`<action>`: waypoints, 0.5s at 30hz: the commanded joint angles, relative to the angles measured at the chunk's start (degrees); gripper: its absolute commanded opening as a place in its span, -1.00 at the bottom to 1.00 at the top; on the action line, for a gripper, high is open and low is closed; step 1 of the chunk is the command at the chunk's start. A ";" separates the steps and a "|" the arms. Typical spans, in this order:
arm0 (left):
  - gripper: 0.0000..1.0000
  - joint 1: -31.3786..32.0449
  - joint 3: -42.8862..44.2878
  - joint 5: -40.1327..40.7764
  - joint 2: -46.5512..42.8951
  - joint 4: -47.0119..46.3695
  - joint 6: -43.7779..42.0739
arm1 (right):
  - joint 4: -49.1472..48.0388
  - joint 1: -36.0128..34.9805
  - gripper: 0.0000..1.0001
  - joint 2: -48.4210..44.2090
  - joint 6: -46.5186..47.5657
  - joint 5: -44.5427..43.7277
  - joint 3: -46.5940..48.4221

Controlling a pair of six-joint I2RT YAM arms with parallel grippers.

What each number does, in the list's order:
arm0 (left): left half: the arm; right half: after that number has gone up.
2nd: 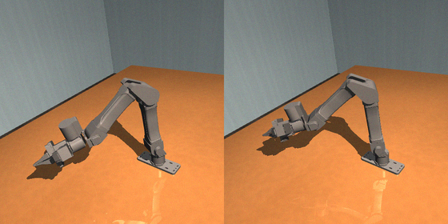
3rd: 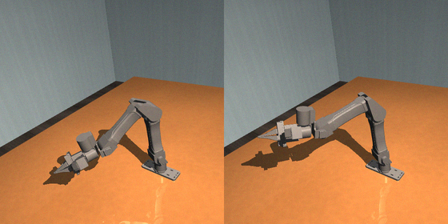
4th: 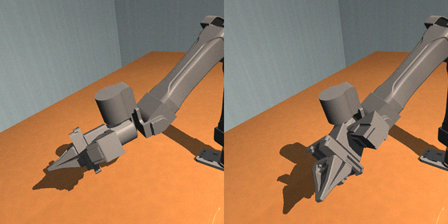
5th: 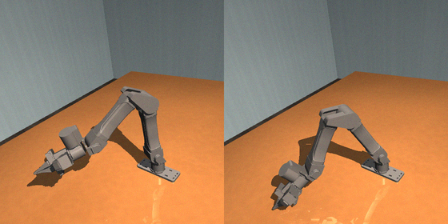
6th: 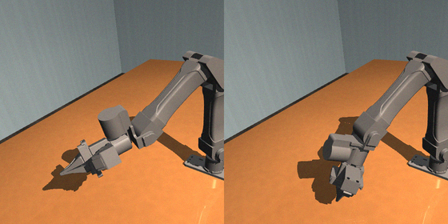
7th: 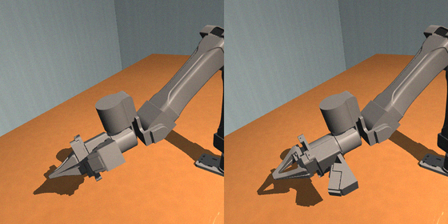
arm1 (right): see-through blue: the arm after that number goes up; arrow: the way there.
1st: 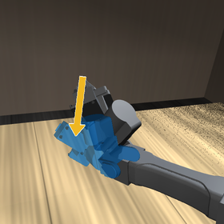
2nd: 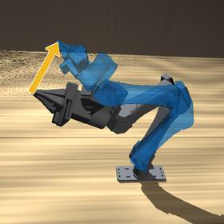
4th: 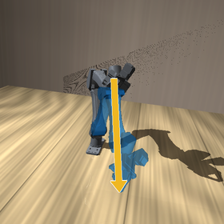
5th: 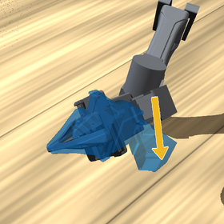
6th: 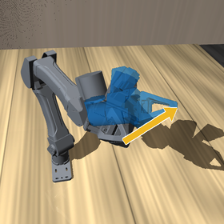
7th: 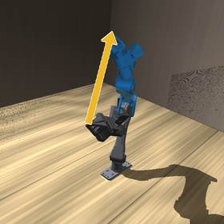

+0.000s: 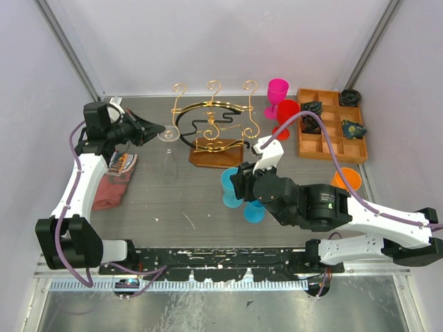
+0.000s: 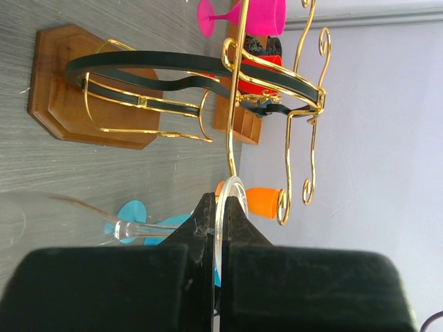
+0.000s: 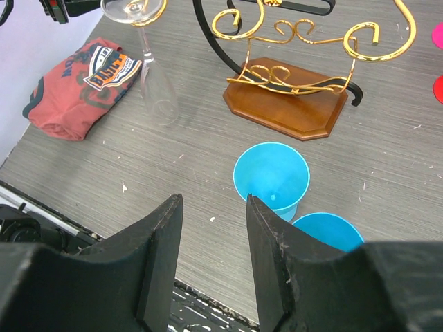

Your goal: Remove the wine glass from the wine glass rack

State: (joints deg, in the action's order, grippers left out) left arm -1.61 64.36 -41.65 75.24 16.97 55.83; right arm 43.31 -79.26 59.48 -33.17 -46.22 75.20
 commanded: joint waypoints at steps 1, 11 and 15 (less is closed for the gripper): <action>-1.00 0.06 -1.61 -2.87 -1.97 -2.37 0.43 | -0.51 0.29 -0.05 -0.90 -1.06 -1.94 0.30; -1.00 0.30 -3.42 -5.53 -4.10 -7.38 4.37 | -0.42 0.32 -0.05 -0.18 -0.72 -2.00 0.36; -1.00 1.01 -3.55 -5.71 -3.34 -9.32 5.41 | -0.42 0.29 -0.05 -0.16 -0.66 -2.08 0.39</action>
State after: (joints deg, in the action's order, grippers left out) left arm -1.32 61.25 -44.58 71.83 12.27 59.09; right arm 44.23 -79.26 59.51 -33.17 -46.30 75.18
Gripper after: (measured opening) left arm 0.023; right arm 0.474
